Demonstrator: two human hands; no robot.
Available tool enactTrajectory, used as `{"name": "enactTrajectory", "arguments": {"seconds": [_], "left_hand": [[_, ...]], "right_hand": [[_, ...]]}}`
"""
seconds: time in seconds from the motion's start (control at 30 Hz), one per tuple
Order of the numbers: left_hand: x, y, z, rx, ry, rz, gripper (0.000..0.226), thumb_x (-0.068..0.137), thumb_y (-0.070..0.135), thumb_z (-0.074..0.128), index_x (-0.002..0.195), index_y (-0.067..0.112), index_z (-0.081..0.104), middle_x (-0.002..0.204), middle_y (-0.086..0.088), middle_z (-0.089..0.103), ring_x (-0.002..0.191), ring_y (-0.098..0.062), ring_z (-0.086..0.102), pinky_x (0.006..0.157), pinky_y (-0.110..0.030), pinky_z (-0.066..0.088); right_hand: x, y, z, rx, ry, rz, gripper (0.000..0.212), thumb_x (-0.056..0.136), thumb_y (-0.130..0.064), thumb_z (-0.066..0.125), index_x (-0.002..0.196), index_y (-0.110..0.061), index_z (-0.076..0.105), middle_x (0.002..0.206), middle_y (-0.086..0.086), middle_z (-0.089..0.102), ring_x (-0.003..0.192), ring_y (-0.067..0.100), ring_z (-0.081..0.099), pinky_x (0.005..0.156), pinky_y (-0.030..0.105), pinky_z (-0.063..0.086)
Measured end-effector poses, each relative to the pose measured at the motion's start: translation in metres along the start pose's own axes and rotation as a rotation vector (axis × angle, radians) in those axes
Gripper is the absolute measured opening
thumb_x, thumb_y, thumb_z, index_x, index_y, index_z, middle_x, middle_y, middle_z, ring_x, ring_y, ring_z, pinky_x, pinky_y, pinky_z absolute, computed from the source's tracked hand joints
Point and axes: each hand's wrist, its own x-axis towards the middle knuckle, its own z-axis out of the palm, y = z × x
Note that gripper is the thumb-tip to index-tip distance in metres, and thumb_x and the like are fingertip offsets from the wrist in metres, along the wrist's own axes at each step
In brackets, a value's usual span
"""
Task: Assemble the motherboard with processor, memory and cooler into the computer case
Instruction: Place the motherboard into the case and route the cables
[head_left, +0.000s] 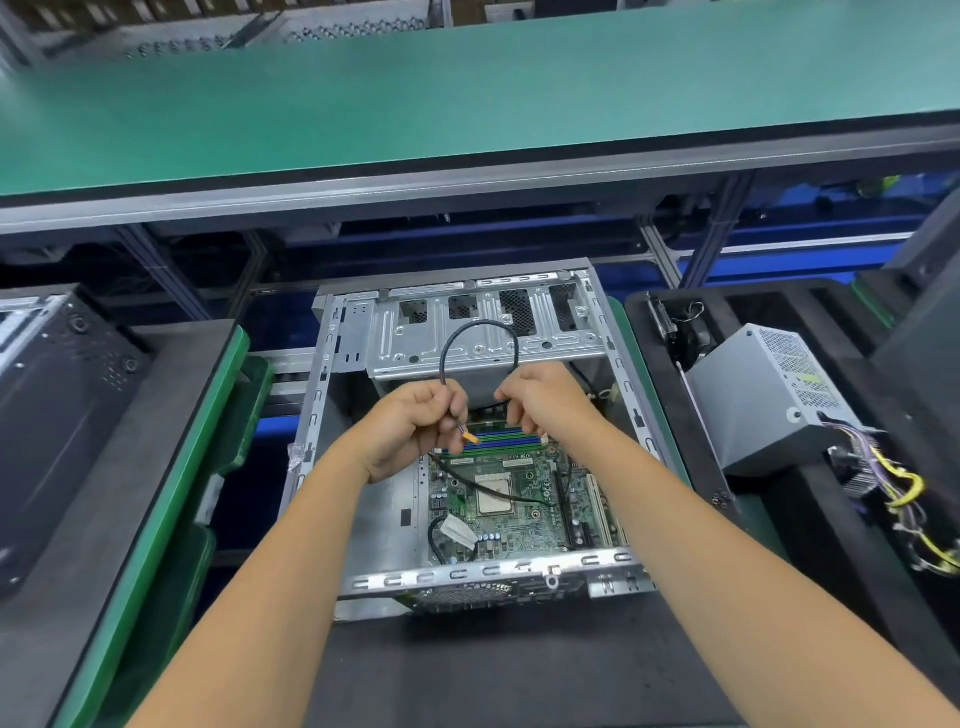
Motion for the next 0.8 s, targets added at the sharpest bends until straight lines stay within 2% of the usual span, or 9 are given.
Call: {"name": "enactTrajectory", "arguments": {"seconds": [0.07,0.13,0.27,0.37,0.43,0.5,0.6,0.67,0.8], "left_hand": [[0.0,0.0,0.002,0.006,-0.036,0.006,0.025,0.09,0.024,0.044,0.078,0.005,0.051,0.061,-0.005,0.044,0.055,-0.018,0.049,0.06,-0.025,0.044],[0.001,-0.002,0.004,0.025,-0.072,0.0,0.03,0.092,0.026,0.042,0.081,0.002,0.058,0.059,-0.004,0.045,0.057,-0.017,0.046,0.063,-0.025,0.043],[0.005,-0.009,0.01,0.196,-0.149,-0.066,0.039,0.094,0.04,0.043,0.08,0.011,0.066,0.062,0.002,0.049,0.061,-0.015,0.049,0.068,-0.026,0.047],[0.012,-0.013,0.02,0.466,-0.157,-0.063,0.025,0.092,0.037,0.055,0.078,0.018,0.061,0.065,0.006,0.051,0.062,-0.012,0.052,0.072,-0.031,0.047],[0.017,-0.014,0.031,0.622,-0.198,-0.023,0.018,0.082,0.028,0.069,0.074,0.02,0.055,0.065,0.009,0.049,0.06,-0.009,0.047,0.065,-0.022,0.044],[0.025,-0.017,0.044,0.709,-0.229,0.049,0.027,0.078,0.02,0.076,0.07,0.022,0.05,0.065,0.015,0.045,0.059,-0.007,0.042,0.06,-0.015,0.038],[0.038,-0.026,0.058,0.839,-0.191,0.146,0.029,0.083,0.014,0.07,0.07,0.025,0.046,0.064,0.017,0.045,0.061,-0.005,0.043,0.064,-0.019,0.041],[0.044,-0.03,0.066,0.878,-0.173,0.165,0.023,0.084,0.017,0.067,0.077,0.026,0.048,0.065,0.015,0.043,0.058,-0.003,0.039,0.059,-0.015,0.037],[0.058,-0.035,0.076,0.965,-0.189,0.169,0.01,0.085,0.023,0.065,0.087,0.028,0.057,0.069,-0.002,0.05,0.059,-0.009,0.044,0.059,-0.024,0.041]], "right_hand": [[-0.006,0.0,-0.005,-0.278,-0.052,-0.176,0.023,0.096,-0.013,0.048,0.079,-0.018,0.063,0.058,-0.002,0.062,0.042,0.006,0.05,0.043,0.018,0.04],[-0.01,-0.002,-0.013,-0.514,-0.093,-0.326,0.02,0.096,-0.017,0.049,0.081,-0.02,0.063,0.059,-0.006,0.059,0.048,0.01,0.049,0.05,0.027,0.042],[-0.011,-0.003,-0.043,-0.563,0.11,-0.495,0.017,0.094,-0.015,0.051,0.083,-0.015,0.064,0.058,-0.006,0.055,0.048,0.006,0.042,0.049,0.027,0.033],[-0.007,0.0,-0.071,-0.483,0.289,-0.524,0.018,0.093,-0.011,0.053,0.079,-0.015,0.063,0.053,-0.004,0.052,0.046,0.007,0.04,0.049,0.024,0.033],[-0.006,0.005,-0.082,-0.454,0.31,-0.523,0.022,0.092,-0.009,0.052,0.074,-0.019,0.059,0.053,0.001,0.053,0.046,0.011,0.039,0.049,0.025,0.032],[-0.006,0.01,-0.083,-0.489,0.277,-0.513,0.021,0.092,-0.009,0.053,0.074,-0.019,0.058,0.054,0.002,0.054,0.048,0.015,0.042,0.05,0.029,0.034],[-0.005,0.015,-0.077,-0.654,0.288,-0.508,0.018,0.092,-0.013,0.052,0.077,-0.015,0.061,0.05,-0.006,0.047,0.051,0.022,0.046,0.051,0.03,0.034],[-0.003,0.016,-0.075,-0.798,0.303,-0.51,0.016,0.091,-0.017,0.051,0.079,-0.012,0.062,0.051,-0.007,0.045,0.054,0.023,0.047,0.05,0.03,0.029],[0.0,0.014,-0.072,-1.033,0.243,-0.563,0.015,0.089,-0.021,0.048,0.075,-0.016,0.048,0.062,-0.002,0.047,0.057,0.025,0.045,0.053,0.029,0.026]]}}
